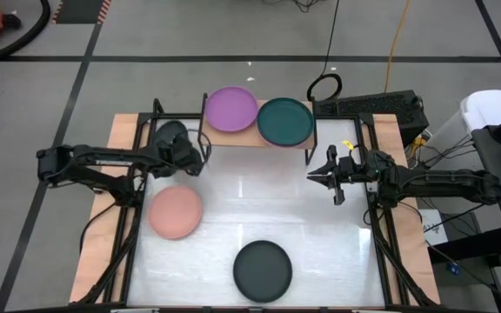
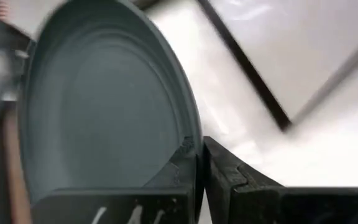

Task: Place and stack plates onto a shelf
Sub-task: Stack the top black plate on top of the purple plate on the shelf

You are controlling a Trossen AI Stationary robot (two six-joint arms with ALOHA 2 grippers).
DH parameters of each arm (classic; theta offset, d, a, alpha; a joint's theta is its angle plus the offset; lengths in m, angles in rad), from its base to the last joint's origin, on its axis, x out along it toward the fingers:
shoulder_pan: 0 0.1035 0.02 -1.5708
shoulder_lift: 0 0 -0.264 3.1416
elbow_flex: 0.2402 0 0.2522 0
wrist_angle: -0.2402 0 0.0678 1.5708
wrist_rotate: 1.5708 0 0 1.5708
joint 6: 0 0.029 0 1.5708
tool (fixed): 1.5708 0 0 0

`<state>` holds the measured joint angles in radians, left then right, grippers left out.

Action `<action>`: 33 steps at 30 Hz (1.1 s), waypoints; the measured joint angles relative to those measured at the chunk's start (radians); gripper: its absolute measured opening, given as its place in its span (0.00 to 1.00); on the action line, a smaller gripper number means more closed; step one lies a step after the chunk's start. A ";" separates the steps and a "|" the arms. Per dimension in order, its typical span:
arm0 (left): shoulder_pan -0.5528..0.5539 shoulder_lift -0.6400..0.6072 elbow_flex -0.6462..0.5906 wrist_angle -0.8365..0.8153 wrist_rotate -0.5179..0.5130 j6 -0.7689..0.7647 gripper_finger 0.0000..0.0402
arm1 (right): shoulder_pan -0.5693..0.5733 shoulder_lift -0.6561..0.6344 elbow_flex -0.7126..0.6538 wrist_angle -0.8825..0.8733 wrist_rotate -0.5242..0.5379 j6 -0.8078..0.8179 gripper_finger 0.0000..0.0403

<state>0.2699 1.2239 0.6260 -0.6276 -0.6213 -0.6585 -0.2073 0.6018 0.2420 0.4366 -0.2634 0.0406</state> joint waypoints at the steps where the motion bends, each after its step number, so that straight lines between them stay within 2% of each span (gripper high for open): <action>1: 0.000 -0.011 0.035 -0.055 -0.046 -0.009 0.03 | 0.000 0.000 0.000 0.000 0.000 0.000 0.10; 6: 0.025 -0.060 0.214 -0.236 -0.223 0.005 0.03 | 0.000 0.000 0.000 0.000 0.000 0.000 0.09; 9: 0.039 -0.063 0.333 -0.218 -0.241 0.147 0.03 | 0.000 0.000 0.000 0.000 0.000 -0.005 0.09; 11: 0.041 -0.056 0.409 -0.145 -0.241 0.292 0.03 | 0.000 0.000 0.000 0.000 0.000 -0.013 0.09; 16: 0.023 0.019 0.581 0.057 -0.159 0.690 0.03 | 0.000 0.000 0.000 0.002 0.000 -0.017 0.09; 20: 0.026 0.136 0.724 0.084 -0.082 0.897 0.03 | 0.000 0.000 0.000 0.005 0.000 -0.018 0.09; 26: 0.067 0.338 0.895 0.034 0.049 1.057 0.03 | 0.000 0.000 0.000 0.005 0.000 -0.001 0.09; 33: 0.133 0.487 0.972 -0.048 0.184 1.046 0.03 | 0.000 0.000 0.000 0.004 -0.003 0.016 0.09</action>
<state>0.4024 1.7108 1.5982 -0.6754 -0.4375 0.3874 -0.2073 0.6018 0.2417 0.4404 -0.2660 0.0564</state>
